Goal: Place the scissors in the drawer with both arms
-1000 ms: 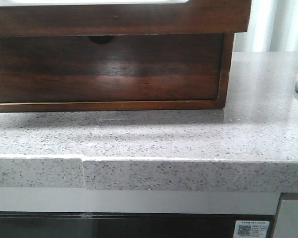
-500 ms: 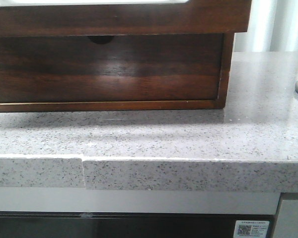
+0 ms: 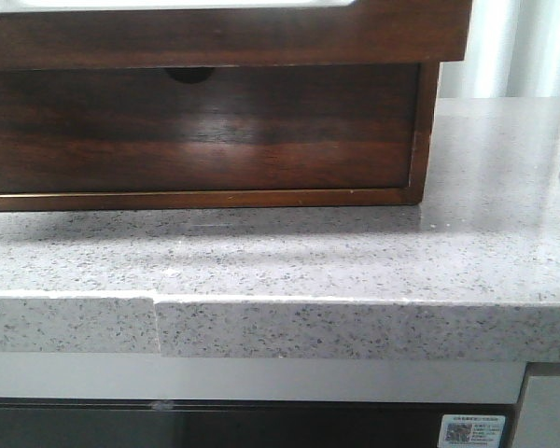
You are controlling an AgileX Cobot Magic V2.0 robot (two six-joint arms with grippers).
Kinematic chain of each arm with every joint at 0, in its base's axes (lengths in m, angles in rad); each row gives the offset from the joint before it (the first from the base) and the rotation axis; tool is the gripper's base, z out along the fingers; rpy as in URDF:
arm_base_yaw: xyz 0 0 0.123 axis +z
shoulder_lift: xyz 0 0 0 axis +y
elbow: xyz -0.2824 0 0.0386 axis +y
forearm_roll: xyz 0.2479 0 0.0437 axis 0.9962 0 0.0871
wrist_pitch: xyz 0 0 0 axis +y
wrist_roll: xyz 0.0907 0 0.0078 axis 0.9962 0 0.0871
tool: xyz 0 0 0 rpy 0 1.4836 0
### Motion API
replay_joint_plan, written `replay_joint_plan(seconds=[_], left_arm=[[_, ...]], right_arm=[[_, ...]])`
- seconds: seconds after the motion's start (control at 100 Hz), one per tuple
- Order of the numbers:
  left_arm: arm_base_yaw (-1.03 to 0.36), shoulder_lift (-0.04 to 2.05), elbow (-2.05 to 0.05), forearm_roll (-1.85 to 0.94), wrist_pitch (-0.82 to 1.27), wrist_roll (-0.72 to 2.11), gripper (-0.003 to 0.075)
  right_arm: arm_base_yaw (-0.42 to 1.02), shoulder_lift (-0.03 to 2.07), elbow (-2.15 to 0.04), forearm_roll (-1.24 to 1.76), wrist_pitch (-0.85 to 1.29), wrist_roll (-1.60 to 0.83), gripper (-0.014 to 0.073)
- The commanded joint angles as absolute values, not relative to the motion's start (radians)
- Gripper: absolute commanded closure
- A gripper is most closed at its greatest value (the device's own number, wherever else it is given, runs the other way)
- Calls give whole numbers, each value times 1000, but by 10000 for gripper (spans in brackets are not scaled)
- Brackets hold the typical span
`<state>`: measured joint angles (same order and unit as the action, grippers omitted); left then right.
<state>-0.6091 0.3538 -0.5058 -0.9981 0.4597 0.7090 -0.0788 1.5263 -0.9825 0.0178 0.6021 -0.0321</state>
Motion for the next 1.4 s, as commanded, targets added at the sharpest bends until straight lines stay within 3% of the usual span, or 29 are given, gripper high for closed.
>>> replay_joint_plan(seconds=[0.0,0.28,0.73,1.22,1.39], left_arm=[[-616,363,-535,-1026,421,713,739],[-616,363,-535,-1026,421,713,739],[-616,363,-535,-1026,412,713,739],[-616,363,-535,-1024,414,713,739],[-616,363,-535,-1024,415,713,739]], right_arm=[[-84,1512,-997,16,615,-40,664],[-84,1450,-997,18,595,-40,665],[-26,1022,-997,50,501,-91,668],[-11,991,-997,58,488,-98,668],[91,918,-999,58,390,-190,668]])
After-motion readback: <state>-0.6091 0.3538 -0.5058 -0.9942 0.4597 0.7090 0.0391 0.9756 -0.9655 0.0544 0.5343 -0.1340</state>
